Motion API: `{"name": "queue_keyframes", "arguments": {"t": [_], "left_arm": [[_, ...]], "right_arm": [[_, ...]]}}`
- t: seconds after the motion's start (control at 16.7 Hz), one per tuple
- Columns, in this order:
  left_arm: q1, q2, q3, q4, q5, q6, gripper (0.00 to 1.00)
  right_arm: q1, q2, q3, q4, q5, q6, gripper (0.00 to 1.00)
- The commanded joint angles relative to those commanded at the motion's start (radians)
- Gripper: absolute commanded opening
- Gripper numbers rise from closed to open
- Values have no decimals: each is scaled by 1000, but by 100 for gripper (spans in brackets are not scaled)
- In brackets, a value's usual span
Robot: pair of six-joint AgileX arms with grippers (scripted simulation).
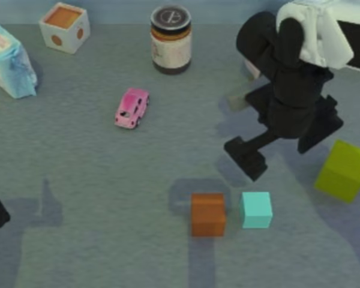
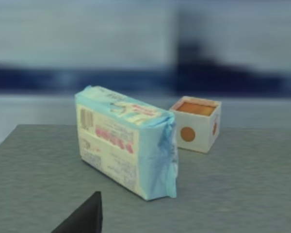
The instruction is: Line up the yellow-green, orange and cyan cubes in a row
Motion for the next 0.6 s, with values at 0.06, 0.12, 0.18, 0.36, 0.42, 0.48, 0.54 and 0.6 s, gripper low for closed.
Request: {"name": "queue_keyframes", "arguments": {"t": [0.06, 0.12, 0.18, 0.36, 0.42, 0.48, 0.54, 0.6], "left_arm": [[0, 0, 0, 0, 0, 0, 100], [0, 0, 0, 0, 0, 0, 100], [0, 0, 0, 0, 0, 0, 100], [0, 0, 0, 0, 0, 0, 100], [0, 0, 0, 0, 0, 0, 100], [0, 0, 0, 0, 0, 0, 100], [0, 0, 0, 0, 0, 0, 100], [0, 0, 0, 0, 0, 0, 100]], "right_arm": [[-36, -9, -16, 4, -1, -104, 100], [-71, -19, -32, 8, -3, -207, 100], [-107, -29, -48, 13, -4, -306, 100], [-203, -61, -92, 28, -7, -567, 100], [-231, -71, -104, 34, -9, -636, 100], [-256, -82, -115, 39, -10, -693, 100], [-278, -92, -125, 45, -11, -740, 100], [-295, -101, -133, 51, -12, -776, 100]]}}
